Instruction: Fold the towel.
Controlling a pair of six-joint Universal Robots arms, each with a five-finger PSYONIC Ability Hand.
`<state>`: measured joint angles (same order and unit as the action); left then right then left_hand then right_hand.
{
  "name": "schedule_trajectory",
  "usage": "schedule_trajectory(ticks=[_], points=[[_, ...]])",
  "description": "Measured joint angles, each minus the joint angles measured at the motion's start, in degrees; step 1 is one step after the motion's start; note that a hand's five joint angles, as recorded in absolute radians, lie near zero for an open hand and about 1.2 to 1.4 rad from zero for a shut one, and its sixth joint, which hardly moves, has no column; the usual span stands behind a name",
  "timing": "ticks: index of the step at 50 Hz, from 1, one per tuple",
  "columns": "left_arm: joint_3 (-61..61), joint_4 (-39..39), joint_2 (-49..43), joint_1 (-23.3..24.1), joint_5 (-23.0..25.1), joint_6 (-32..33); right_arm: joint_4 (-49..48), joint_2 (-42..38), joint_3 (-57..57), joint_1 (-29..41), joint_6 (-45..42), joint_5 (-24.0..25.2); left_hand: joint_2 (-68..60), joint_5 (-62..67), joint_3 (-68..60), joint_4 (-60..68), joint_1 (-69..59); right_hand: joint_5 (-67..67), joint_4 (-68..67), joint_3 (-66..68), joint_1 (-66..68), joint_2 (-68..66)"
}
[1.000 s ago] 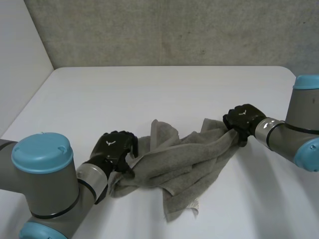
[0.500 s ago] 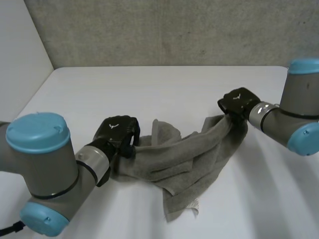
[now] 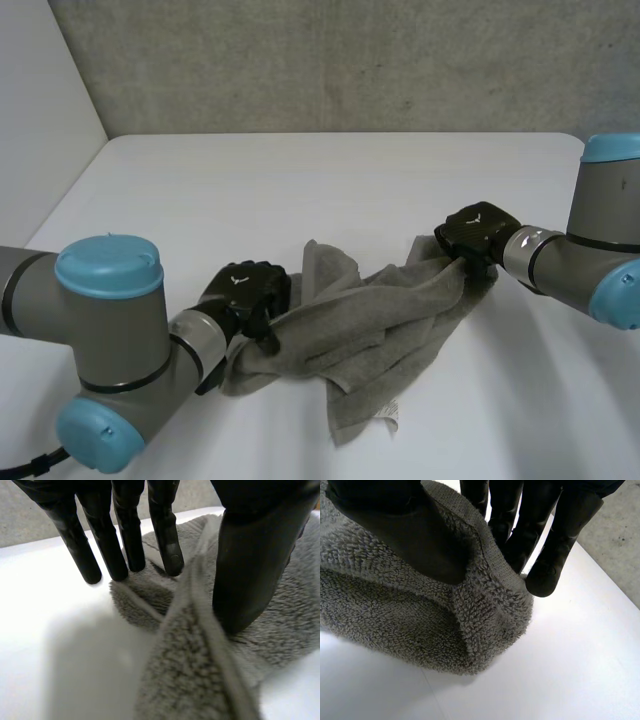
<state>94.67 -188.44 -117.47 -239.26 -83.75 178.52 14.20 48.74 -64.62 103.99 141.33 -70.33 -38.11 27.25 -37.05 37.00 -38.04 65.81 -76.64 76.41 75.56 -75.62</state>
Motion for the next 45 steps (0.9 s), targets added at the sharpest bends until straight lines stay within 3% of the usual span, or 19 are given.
schedule_trajectory(ticks=[4,8,15,22,29,33,38,45], points=[[-1.7,-0.1,-1.3,-0.4,-0.9,2.8,0.0,0.6,0.2,0.1,0.0,0.2,-29.9,29.8,-30.2,31.0,-28.7,0.0,0.0,0.1,0.0,0.0],[-3.1,-0.1,-2.1,-0.7,-1.5,4.5,0.0,0.8,1.0,0.3,-0.1,0.2,-38.3,35.6,-38.7,39.4,-33.4,0.0,0.0,0.1,0.0,0.0],[-7.8,0.2,-2.6,-0.5,-1.4,6.0,-0.5,-0.3,6.9,0.8,-1.5,0.0,-39.1,35.9,-39.4,40.5,-33.4,0.0,0.0,0.1,0.0,0.0],[-23.1,1.1,-2.0,-0.5,-1.8,10.6,-5.9,-0.6,24.3,1.5,-3.0,-0.7,-39.2,35.9,-39.6,40.5,-33.4,0.0,0.0,0.1,0.0,-0.8],[-45.4,0.2,1.7,-3.9,-4.8,13.7,-14.2,0.0,42.6,2.7,3.5,-1.9,-39.3,35.9,-39.6,40.5,-33.5,0.0,0.0,0.3,0.0,-0.8],[-50.6,-3.0,3.1,-6.6,-5.9,13.8,-13.8,-0.2,46.6,3.7,7.7,-2.6,-39.3,36.0,-39.6,40.5,-33.5,0.0,0.0,0.3,0.1,-0.8],[-47.9,-5.3,3.8,-8.9,-6.1,13.7,-6.1,-0.9,44.8,5.4,8.3,-2.5,-39.3,36.0,-39.7,40.5,-33.5,0.4,0.0,0.6,0.1,-0.8],[-29.4,-5.6,3.9,-11.0,-3.0,14.1,10.4,-1.5,30.5,9.3,-3.8,-1.6,-39.3,36.6,-39.7,40.5,-33.5,0.6,0.0,0.6,0.1,-0.8]])
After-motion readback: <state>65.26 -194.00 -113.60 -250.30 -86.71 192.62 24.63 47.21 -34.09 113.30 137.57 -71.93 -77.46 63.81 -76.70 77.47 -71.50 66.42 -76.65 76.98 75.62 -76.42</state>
